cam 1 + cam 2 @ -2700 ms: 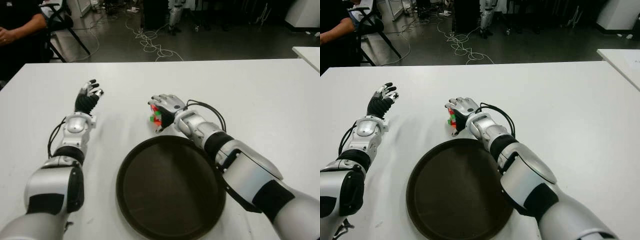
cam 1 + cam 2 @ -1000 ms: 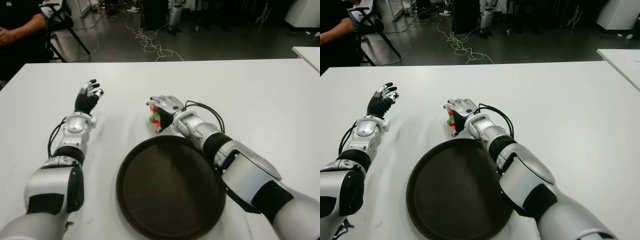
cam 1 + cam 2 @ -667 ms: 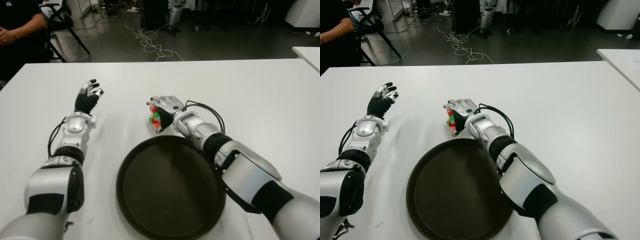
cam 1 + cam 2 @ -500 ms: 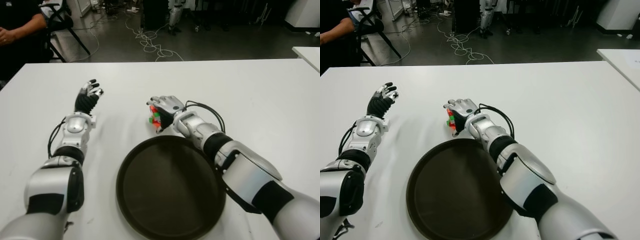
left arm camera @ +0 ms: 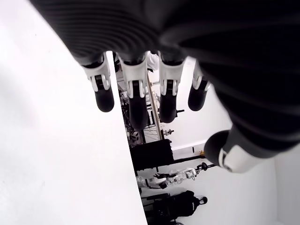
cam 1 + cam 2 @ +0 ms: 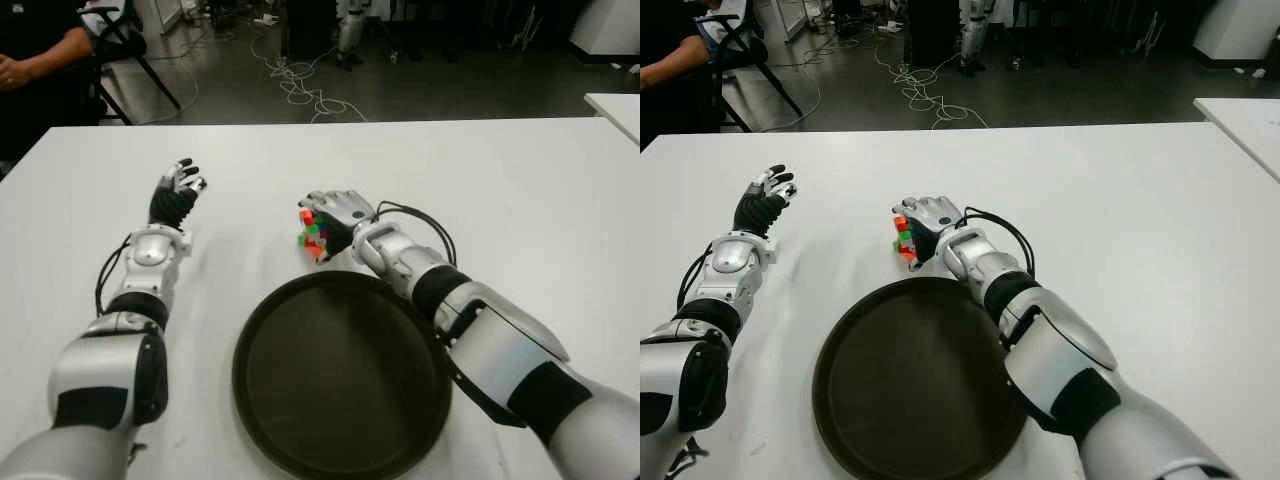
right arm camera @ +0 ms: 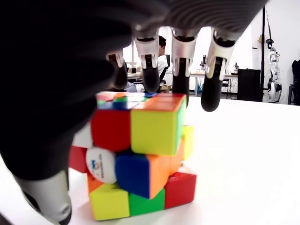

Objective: Pick up the Rubik's Cube and put it in the plate

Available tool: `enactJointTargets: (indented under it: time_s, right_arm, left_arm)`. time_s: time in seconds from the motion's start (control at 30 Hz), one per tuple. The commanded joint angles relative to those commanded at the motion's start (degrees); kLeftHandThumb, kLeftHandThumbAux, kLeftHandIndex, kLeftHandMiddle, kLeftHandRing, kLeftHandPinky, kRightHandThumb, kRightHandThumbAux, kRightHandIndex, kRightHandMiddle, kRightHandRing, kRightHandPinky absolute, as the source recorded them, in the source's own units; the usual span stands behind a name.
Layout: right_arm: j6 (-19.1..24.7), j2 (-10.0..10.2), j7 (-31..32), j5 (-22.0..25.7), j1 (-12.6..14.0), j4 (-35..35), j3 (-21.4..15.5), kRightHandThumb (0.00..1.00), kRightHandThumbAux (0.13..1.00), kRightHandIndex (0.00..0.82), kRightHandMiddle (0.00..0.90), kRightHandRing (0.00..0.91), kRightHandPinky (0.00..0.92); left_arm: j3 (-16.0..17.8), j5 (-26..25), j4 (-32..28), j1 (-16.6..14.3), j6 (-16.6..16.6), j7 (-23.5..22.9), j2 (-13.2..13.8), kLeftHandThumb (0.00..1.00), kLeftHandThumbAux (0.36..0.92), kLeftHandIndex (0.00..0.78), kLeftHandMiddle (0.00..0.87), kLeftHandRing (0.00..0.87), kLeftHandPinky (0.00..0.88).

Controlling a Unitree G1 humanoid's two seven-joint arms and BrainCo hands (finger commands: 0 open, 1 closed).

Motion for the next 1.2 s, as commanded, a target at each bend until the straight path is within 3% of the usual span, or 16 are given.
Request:
enactJointTargets:
  time_s: [0.17, 0.43, 0.63, 1.03, 1.2]
  right_arm:
    - [-0.1, 0.0, -0.1, -0.1, 0.1, 0.1, -0.1, 0.000, 0.732, 0.098, 0.124, 0.167, 0.245]
    - [-0.9, -0.3, -0.8, -0.3, 0.3, -0.2, -0.2, 0.000, 0.736, 0.120, 0.169, 0.217, 0.286]
    - [-1.3, -0.3, -0.5, 0.0, 0.3, -0.4, -0.7, 0.000, 0.736, 0.109, 0.152, 0.197, 0.265]
    - [-1.4, -0.3, -1.2, -0.3, 0.5, -0.3, -1.0, 0.000, 0.748, 0.150, 0.185, 0.241, 0.295]
    - [-1.4, -0.1, -1.2, -0.5, 0.4, -0.3, -0.8, 0.000, 0.742, 0.140, 0.160, 0.200, 0.253]
  left_arm:
    - [0.1, 0.0, 0.0, 0.0, 0.0, -0.1, 0.0, 0.144, 0.555, 0.083, 0.166, 0.155, 0.131]
    - [0.4, -0.3, 0.0, -0.1, 0.5, 0.3, -0.1, 0.144, 0.564, 0.076, 0.158, 0.147, 0.121]
    - [0.4, -0.1, 0.0, -0.1, 0.7, 0.1, 0.0, 0.143, 0.569, 0.073, 0.155, 0.149, 0.125]
    - [0.2, 0.2, -0.1, 0.0, 0.1, 0.0, 0.0, 0.131, 0.573, 0.065, 0.147, 0.131, 0.102]
    - [0.1, 0.3, -0.1, 0.0, 0.1, 0.2, 0.0, 0.132, 0.560, 0.068, 0.155, 0.142, 0.115]
